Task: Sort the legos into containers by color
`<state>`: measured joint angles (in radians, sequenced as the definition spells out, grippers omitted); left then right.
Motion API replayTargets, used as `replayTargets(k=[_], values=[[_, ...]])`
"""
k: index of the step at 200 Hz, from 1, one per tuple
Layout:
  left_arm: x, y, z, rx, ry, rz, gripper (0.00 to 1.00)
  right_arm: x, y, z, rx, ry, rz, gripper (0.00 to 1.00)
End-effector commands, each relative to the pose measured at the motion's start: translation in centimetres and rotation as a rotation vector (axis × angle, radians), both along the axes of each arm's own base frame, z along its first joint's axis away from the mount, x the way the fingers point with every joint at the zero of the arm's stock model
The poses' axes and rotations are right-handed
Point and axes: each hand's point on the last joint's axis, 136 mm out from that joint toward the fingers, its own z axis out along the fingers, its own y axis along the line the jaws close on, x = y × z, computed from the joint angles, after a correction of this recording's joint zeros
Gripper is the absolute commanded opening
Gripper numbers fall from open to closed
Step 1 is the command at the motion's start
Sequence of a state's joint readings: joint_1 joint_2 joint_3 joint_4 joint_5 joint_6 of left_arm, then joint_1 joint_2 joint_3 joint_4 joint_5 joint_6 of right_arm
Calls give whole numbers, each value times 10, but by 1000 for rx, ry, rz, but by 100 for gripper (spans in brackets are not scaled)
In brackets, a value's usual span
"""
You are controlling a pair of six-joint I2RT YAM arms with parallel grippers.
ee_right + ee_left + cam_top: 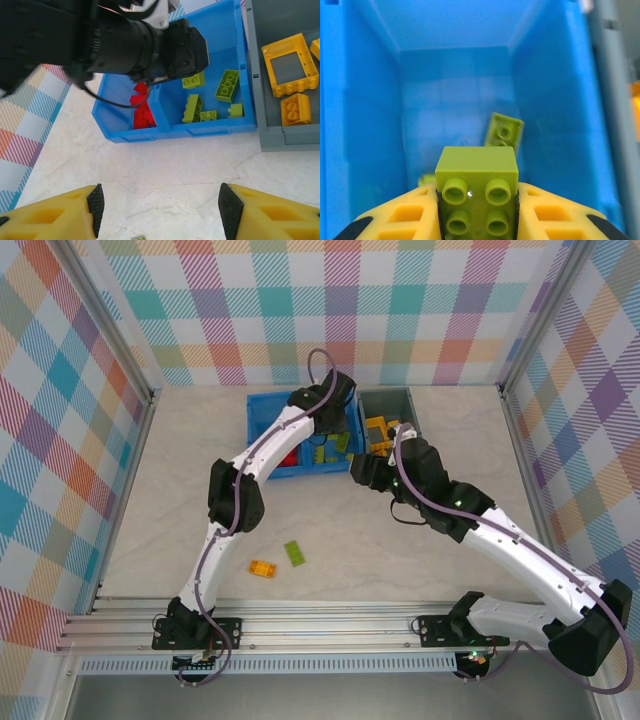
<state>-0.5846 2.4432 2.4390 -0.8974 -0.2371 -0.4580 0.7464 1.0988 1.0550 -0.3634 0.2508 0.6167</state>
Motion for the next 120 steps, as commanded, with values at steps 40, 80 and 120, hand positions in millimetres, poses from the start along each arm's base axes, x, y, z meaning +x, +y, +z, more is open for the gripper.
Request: replayTargets(k=[40,80,120], values=[[39,1,-27,12,-56,-6,31,-2,5,-3,44,20,18,64],[33,4,-26,17,-29,-2,47,-4,6,-10,41,39,25,64],[23,-7,28,-77,-79,-20,51,-6,6,-9,30,43,34,65]])
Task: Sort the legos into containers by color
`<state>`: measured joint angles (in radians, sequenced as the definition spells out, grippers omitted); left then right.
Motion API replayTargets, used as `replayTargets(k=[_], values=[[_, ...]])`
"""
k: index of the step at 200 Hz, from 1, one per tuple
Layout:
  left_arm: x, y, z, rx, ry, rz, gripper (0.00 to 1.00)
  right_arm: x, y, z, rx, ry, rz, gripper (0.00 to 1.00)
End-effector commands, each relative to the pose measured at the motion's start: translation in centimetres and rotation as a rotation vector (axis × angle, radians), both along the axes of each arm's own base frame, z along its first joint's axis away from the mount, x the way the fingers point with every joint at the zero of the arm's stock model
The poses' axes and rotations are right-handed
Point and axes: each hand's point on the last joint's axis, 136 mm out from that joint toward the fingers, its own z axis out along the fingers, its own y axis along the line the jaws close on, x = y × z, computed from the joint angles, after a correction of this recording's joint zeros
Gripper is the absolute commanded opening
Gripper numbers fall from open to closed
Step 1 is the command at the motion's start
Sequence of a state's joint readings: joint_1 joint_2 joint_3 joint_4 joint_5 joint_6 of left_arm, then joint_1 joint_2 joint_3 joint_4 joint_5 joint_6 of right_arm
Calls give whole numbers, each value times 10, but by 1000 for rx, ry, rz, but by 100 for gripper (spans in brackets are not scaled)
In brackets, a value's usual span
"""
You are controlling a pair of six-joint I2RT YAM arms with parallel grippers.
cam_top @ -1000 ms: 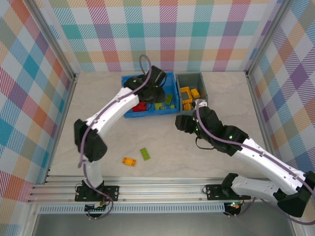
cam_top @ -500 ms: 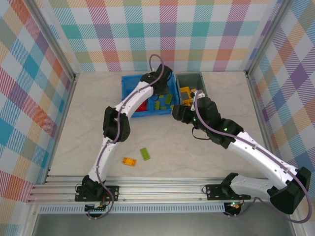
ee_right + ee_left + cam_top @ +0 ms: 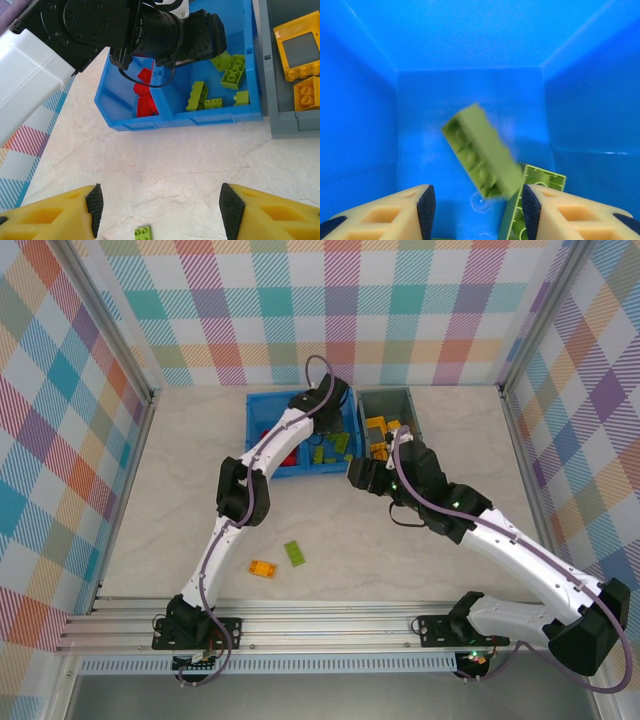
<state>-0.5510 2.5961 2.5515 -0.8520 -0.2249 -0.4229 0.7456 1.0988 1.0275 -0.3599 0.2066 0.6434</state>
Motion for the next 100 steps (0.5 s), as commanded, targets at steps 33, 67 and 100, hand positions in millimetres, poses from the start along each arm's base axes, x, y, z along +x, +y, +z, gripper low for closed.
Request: replayTargets(k=[33,67,100], values=[[-32,-6,147,-181,-142,2,47,-8,2,-14,-44,57,42,64],[-95,46,206,-160,-153,99,50,-47,55,-43,-173,35,309,65],[-194,116,224,-213,-163,182,51,-102,114,-81,-264,22,684,68]])
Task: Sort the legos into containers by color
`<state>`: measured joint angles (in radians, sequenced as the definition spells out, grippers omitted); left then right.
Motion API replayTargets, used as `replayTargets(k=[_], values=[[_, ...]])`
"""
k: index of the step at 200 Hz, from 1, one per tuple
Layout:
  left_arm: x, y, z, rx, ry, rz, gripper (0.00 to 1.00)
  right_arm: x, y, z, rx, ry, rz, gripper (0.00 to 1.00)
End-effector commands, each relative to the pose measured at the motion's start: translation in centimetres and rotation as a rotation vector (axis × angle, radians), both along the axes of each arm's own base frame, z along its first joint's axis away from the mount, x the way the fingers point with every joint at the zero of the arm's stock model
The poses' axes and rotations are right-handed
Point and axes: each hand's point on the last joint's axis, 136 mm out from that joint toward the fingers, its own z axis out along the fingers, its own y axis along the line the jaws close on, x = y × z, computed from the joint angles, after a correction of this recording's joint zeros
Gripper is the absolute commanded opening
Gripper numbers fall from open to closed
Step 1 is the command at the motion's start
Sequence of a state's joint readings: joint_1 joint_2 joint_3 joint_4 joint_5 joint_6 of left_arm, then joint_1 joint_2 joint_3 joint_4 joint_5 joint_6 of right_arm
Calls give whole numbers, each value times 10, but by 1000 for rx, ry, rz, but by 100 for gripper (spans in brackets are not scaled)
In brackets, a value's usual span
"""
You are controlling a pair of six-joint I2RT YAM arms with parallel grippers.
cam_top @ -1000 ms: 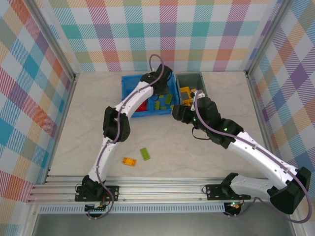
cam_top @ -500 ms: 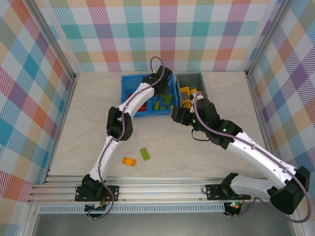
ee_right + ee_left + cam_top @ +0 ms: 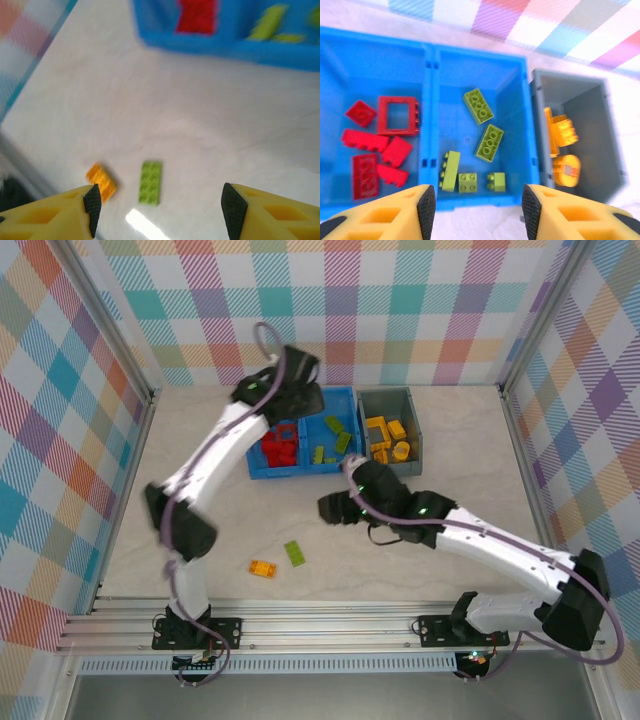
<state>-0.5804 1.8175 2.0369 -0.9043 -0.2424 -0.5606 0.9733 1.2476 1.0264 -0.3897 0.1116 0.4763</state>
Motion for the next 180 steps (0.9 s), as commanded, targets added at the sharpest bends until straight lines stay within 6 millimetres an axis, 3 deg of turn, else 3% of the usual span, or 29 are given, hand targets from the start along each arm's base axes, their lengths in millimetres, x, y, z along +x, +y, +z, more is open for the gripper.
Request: replayTargets(k=[1,17,45,69,89,117,180], values=[[-70,54,10,-32,10,96,51,-38,36,-24,-55,-18,295,68],[-126,94,8,-40,25,141,51,-57,55,-42,-85,28,430,70],[-222,159,-24,-43,106,202,53,-76,86,-66,-141,74,611,71],[-291,185,-59,-103,229,206,54,-81,108,-87,-230,76,699,74],[-332,203,-83,-140,294,227,55,-80,125,-108,-306,79,733,75],[-355,225,-90,-203,241,291,55,-80,141,-136,-429,74,761,76],[-347,228,-75,-260,141,313,55,-75,160,-175,-613,8,747,73]])
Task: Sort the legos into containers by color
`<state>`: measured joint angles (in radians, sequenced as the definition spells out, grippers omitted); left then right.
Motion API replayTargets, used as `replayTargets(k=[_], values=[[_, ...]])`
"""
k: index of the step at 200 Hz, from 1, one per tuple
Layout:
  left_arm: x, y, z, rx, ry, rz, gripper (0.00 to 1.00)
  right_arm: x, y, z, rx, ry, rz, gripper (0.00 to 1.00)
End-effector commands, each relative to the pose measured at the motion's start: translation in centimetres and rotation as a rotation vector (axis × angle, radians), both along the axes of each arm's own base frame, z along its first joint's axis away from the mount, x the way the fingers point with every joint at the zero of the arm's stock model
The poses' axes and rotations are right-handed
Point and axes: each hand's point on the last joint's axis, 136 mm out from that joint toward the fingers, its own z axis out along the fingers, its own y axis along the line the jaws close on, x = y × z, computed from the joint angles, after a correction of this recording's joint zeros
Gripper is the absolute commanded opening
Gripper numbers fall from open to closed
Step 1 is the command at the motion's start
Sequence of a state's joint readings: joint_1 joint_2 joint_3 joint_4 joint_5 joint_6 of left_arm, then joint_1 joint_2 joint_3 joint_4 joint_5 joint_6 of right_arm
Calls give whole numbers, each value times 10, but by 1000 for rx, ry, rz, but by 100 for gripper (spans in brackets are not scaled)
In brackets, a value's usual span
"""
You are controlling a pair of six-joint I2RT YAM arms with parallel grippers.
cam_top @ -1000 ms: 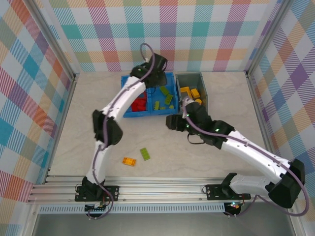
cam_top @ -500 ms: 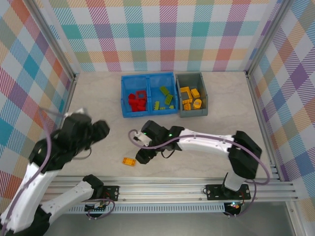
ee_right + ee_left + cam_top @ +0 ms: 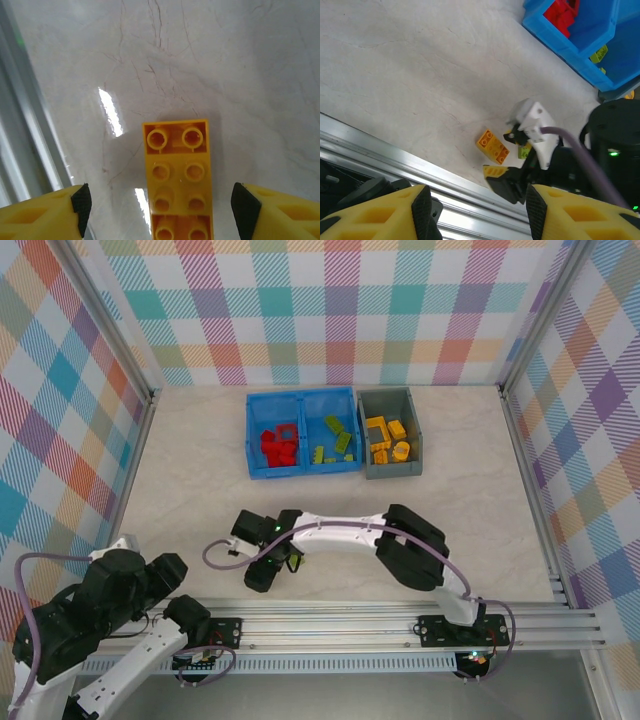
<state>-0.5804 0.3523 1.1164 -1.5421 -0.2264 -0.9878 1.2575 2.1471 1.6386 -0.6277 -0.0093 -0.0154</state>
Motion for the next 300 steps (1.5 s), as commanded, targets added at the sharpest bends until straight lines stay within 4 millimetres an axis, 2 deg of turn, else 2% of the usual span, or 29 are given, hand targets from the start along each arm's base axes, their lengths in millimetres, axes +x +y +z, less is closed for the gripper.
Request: replayTargets(k=[1,53,81,104,120,135,155,175,203,225,246,272,300], values=[[4,1,6,-5,-14,23,55,5,-3,-2,-63,-64,11,73],[10,-5,6,-16,-24,12,54,5,-3,-16,-115,-90,-8,50],[13,-10,7,-24,-33,-8,54,9,-4,-9,-96,-110,-37,37],[20,-21,11,-34,-42,-53,54,14,-4,18,-34,-146,-68,30],[28,-34,14,-44,-42,-98,54,23,-9,50,30,-172,-104,29],[38,-49,19,-62,-46,-143,54,38,-22,85,98,-186,-161,28],[58,-77,28,-114,-66,-216,54,68,-57,124,162,-197,-284,27],[84,-116,35,-187,-74,-302,54,110,-111,152,204,-199,-470,26],[127,-174,33,-228,-48,-406,52,171,-199,159,208,-180,-779,26],[150,-225,35,-134,-73,-502,53,210,-255,151,168,-161,-997,26],[167,-261,30,-58,-86,-540,52,240,-291,136,94,-142,-1142,26],[182,-287,26,-93,-107,-528,52,271,-314,107,-11,-98,-1230,27],[183,-306,32,-78,-137,-559,52,296,-329,83,-125,-118,-1262,26]])
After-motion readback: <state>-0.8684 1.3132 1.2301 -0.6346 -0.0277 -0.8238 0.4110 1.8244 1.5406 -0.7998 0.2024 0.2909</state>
